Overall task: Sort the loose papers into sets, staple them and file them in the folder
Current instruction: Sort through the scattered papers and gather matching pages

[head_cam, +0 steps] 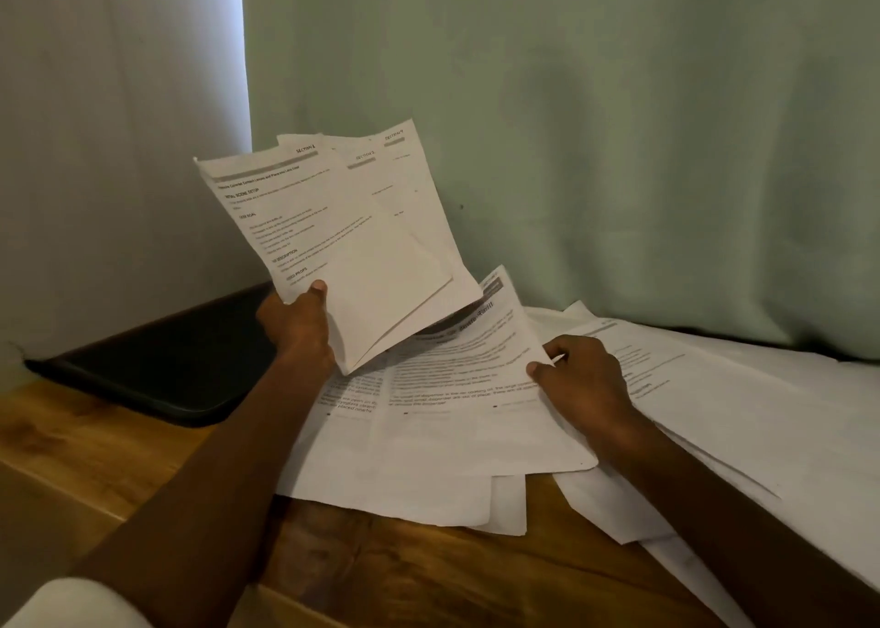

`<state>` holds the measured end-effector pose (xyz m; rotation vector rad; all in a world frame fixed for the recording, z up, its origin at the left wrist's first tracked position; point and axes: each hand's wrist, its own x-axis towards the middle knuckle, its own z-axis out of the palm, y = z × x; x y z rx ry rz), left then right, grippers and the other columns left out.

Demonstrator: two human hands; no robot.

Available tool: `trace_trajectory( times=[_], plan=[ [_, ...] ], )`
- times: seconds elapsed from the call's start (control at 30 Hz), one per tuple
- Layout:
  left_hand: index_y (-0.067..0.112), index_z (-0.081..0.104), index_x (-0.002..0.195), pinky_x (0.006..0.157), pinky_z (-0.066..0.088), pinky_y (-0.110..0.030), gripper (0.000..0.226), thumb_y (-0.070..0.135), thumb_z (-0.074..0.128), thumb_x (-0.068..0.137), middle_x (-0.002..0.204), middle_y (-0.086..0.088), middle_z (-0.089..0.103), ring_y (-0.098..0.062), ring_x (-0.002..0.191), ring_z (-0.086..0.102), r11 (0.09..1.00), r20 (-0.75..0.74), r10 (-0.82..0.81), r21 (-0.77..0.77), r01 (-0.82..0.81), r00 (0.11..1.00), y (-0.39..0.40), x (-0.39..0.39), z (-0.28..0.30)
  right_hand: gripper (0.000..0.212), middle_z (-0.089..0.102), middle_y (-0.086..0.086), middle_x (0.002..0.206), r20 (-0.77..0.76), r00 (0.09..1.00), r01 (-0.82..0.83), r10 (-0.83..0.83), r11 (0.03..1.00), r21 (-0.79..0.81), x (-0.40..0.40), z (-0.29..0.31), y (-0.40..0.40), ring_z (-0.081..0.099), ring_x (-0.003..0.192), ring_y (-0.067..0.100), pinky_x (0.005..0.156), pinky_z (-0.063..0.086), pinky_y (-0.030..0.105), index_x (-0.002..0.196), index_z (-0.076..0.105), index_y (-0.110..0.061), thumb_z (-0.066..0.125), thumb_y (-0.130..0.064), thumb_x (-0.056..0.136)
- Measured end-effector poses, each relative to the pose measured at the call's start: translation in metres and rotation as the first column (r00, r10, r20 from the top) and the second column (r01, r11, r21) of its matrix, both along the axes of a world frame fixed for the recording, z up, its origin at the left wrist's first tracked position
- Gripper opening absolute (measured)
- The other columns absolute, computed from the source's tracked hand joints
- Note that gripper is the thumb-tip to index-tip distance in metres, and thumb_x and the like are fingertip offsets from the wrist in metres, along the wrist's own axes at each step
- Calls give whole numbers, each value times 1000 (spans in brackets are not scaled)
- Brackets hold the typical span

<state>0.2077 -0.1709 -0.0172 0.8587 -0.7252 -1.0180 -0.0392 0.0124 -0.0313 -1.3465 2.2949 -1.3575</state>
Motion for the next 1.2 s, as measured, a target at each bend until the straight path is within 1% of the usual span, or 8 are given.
trace_trajectory(
  times=[0.23, 0.3, 0.37, 0.6, 0.8, 0.97, 1.1, 1.2],
  plan=[
    [19, 65, 122, 93, 56, -45, 33, 11, 76, 92, 103, 7, 68, -13, 95, 65, 997, -30, -70, -15, 70, 997, -2, 0, -2, 21, 75, -1, 102, 312, 949, 137, -40, 945, -298, -23, 10, 6, 68, 92, 18, 76, 51, 29, 94, 67, -23, 61, -4, 94],
    [19, 66, 125, 90, 56, -44, 36, 11, 76, 92, 106, 6, 70, -14, 97, 66, 995, -39, -97, -24, 96, 995, -1, -1, -2, 20, 75, 1, 103, 374, 927, 149, -17, 933, -327, -27, 10, 6, 69, 96, 21, 84, 55, 34, 97, 68, -19, 60, -2, 94],
    [19, 65, 128, 83, 57, -41, 40, 12, 77, 91, 109, 5, 71, -16, 99, 67, 993, -47, -113, -28, 112, 992, 2, -1, -1, 19, 75, 2, 104, 395, 919, 156, -16, 933, -324, -30, 10, 5, 69, 98, 23, 91, 56, 39, 101, 70, -15, 60, -1, 94],
    [24, 67, 122, 55, 59, -25, 36, 13, 79, 90, 101, 9, 75, -7, 78, 74, 984, -100, -168, -80, 160, 981, 9, -3, 1, 18, 74, 0, 104, 448, 894, 193, 2, 901, -389, -34, 11, 1, 69, 97, 21, 87, 55, 35, 100, 70, -16, 61, -2, 95],
    [25, 69, 119, 64, 63, -32, 35, 7, 75, 89, 108, 4, 79, -15, 91, 77, 926, -171, -341, -229, 300, 924, 16, 9, 8, 23, 74, -1, 106, 510, 860, 246, 15, 863, -442, -42, 12, 2, 69, 99, 21, 92, 56, 37, 99, 71, -24, 62, -3, 97],
    [19, 63, 137, 97, 56, -48, 53, 7, 74, 87, 129, -3, 72, -25, 118, 69, 855, -69, -472, -278, 437, 879, 28, 2, 11, 22, 76, -1, 105, 574, 812, 229, 103, 849, -477, -39, 15, 6, 71, 99, 23, 94, 58, 43, 99, 73, -24, 62, -5, 98],
    [28, 72, 110, 97, 54, -50, 34, 3, 76, 88, 110, 3, 78, -26, 110, 70, 884, 64, -418, -203, 422, 906, 29, -11, 7, 18, 77, 0, 106, 602, 772, 190, 204, 830, -524, -39, 21, 9, 73, 99, 25, 90, 60, 47, 102, 74, -22, 63, -8, 100],
    [25, 71, 105, 95, 56, -49, 28, 5, 78, 87, 106, 1, 78, -25, 103, 72, 901, 158, -383, -152, 405, 910, 27, -16, 3, 20, 79, -4, 103, 602, 748, 135, 279, 825, -549, -38, 22, 11, 75, 97, 22, 80, 63, 40, 111, 73, -24, 63, -10, 101]
  ],
)
